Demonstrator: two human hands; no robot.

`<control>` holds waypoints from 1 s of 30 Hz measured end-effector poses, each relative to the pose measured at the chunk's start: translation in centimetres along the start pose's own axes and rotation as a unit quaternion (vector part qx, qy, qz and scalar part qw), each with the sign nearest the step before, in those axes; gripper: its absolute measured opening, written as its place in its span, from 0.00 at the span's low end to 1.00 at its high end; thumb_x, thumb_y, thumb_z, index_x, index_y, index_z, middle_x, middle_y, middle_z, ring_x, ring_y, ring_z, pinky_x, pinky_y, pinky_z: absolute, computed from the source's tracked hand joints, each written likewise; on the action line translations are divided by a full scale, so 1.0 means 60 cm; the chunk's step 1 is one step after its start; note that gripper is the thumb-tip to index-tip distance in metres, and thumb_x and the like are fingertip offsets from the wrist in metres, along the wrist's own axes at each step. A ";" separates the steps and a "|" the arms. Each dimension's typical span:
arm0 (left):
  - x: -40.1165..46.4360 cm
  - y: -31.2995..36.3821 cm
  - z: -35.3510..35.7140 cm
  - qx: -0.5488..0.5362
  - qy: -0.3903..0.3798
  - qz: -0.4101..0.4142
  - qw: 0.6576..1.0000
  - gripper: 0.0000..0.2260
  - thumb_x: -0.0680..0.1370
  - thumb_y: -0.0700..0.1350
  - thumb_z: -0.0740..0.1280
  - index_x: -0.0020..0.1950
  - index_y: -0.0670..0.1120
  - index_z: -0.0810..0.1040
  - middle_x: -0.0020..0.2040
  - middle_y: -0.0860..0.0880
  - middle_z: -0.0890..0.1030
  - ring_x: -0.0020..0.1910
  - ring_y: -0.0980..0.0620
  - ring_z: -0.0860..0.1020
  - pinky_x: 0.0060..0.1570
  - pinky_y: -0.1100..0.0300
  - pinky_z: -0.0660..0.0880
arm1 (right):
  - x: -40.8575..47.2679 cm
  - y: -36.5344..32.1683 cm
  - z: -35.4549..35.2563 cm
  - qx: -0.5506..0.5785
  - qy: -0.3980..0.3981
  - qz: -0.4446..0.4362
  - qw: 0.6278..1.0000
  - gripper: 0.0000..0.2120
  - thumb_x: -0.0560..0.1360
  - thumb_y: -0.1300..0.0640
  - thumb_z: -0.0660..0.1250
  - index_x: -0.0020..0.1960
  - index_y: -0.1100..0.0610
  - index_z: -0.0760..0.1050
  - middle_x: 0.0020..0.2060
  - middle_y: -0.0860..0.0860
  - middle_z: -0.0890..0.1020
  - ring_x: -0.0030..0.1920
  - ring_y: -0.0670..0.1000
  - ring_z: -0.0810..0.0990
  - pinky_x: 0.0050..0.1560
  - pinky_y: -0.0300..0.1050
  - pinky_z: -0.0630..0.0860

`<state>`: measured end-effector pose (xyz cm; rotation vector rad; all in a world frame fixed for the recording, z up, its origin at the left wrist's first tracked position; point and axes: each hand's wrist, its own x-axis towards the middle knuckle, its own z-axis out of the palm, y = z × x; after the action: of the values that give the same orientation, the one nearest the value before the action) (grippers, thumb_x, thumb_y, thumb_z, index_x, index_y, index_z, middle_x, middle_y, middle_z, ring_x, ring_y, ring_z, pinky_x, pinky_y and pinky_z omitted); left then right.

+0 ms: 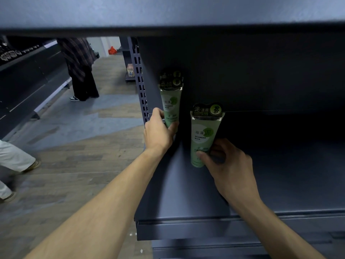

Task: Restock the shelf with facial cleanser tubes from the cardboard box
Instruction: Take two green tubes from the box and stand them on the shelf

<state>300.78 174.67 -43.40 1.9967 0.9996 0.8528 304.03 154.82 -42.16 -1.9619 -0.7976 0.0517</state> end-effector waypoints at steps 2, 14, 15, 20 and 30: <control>0.001 0.001 -0.001 -0.006 -0.004 -0.003 1.000 0.13 0.72 0.49 0.73 0.48 0.50 0.71 0.42 0.57 0.78 0.44 0.49 0.81 0.45 0.46 0.79 | 0.000 0.001 0.000 0.002 0.001 0.000 1.000 0.10 0.71 0.53 0.75 0.51 0.52 0.79 0.43 0.41 0.84 0.45 0.36 0.81 0.44 0.30 0.76; -0.003 0.003 0.010 -0.016 0.003 0.009 1.000 0.13 0.72 0.49 0.73 0.49 0.49 0.72 0.45 0.54 0.80 0.44 0.49 0.81 0.45 0.46 0.79 | 0.005 0.001 0.002 0.003 -0.007 -0.009 1.000 0.11 0.71 0.54 0.75 0.52 0.51 0.79 0.43 0.38 0.82 0.44 0.32 0.79 0.42 0.24 0.73; -0.005 0.003 0.009 -0.018 0.003 0.013 1.000 0.13 0.72 0.48 0.74 0.50 0.49 0.72 0.45 0.54 0.80 0.45 0.49 0.81 0.45 0.47 0.79 | 0.005 0.001 0.002 0.002 -0.007 -0.008 1.000 0.11 0.71 0.54 0.74 0.52 0.50 0.79 0.43 0.38 0.82 0.44 0.32 0.79 0.42 0.24 0.74; -0.018 -0.002 -0.006 -0.008 -0.007 0.021 1.000 0.23 0.70 0.50 0.77 0.60 0.46 0.74 0.45 0.56 0.77 0.47 0.52 0.80 0.50 0.51 0.78 | 0.005 0.002 0.001 -0.003 -0.006 -0.007 1.000 0.10 0.72 0.53 0.74 0.51 0.51 0.78 0.41 0.38 0.81 0.43 0.34 0.79 0.42 0.27 0.75; -0.035 -0.024 -0.095 0.116 -0.020 0.079 0.990 0.19 0.73 0.43 0.71 0.64 0.47 0.76 0.60 0.49 0.79 0.55 0.50 0.79 0.57 0.52 0.76 | 0.041 -0.015 0.038 -0.023 -0.033 -0.016 0.999 0.13 0.74 0.51 0.72 0.55 0.55 0.78 0.49 0.45 0.84 0.49 0.43 0.83 0.47 0.37 0.79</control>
<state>294.70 175.30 -42.13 2.3066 0.9632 0.8074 304.70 158.23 -41.94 -1.9990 -0.8803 0.0802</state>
